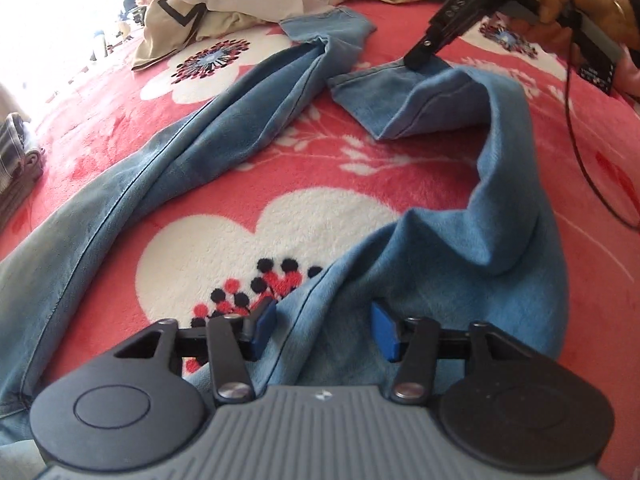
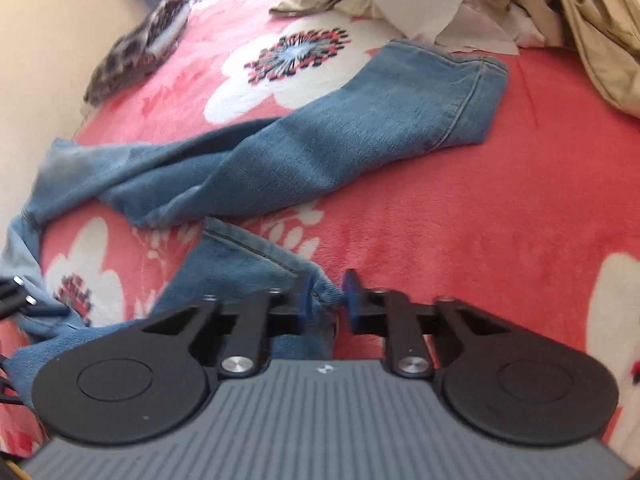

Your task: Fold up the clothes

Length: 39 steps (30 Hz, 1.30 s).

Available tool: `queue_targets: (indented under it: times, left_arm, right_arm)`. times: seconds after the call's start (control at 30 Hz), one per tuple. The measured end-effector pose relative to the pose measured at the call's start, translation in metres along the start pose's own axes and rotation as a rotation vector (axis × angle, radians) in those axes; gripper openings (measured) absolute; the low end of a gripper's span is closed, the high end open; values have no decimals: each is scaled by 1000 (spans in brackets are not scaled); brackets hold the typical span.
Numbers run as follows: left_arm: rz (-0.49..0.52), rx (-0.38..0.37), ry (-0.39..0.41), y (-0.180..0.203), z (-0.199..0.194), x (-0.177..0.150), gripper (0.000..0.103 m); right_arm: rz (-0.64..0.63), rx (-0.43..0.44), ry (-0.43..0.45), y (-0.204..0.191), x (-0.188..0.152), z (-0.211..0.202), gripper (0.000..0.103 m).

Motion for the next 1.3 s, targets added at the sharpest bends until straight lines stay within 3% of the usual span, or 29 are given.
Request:
queue_targets:
  times: [0.13,0.23,0.5,0.6,0.73,0.87,0.97,1.07,1.13,1.2,1.23,1.27,1.3]
  left_arm:
    - [-31,30,28,-1,0,3,16]
    - [-87,53,49,-8,-4,4,7]
    - [-188,80,155,-23,-51,19,4]
    - [-255,70,173,-31,-68,20,4]
    - [-298,43,181,-31,-79,12,4]
    - [-321,-6,168,-26,-80,2,3]
    - [-333,-33,147,-22,-79,-6,3]
    - [-332,-39,138,-18,-80,-11,3]
    - [-347,-49,143,-17,-82,-12,4]
    - [-358,-51,148,-17,-85,-13,4]
    - [-362,-54,151,-17,-86,-13,4]
    - [-362,-57,152,-16,-87,-13,4]
    - [-360,-59,153,-15,-89,-13,4]
  right_arm:
    - [-13,6,71,-6,4,-23,11]
    - [3,25,153,-8,14,-45,10]
    - [51,64,442,0,63,-141,10]
    - [41,37,512,8,66,-179,10]
    - [30,-84,438,32,41,-190,10]
    - [70,-242,244,64,-3,-160,10]
    - [-6,-366,92,67,-33,-134,12]
    - [-119,-465,38,57,-40,-126,14]
    - [-202,-520,103,45,-26,-136,19]
    - [-232,-517,201,32,-8,-149,31]
    - [-218,-475,235,27,0,-152,32]
    - [-198,-411,255,21,7,-153,34]
    - [-166,-299,242,15,10,-149,42]
Point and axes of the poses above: each gripper's, at about its wrist camera, not at the fingertips, and z roughly the way its jaws point, y to its right, x to its top, the point moved 3 cm from there along z, roughly the way its jaws point, and after that the axes turned 12 degrees about y, right-handed, at the moved point
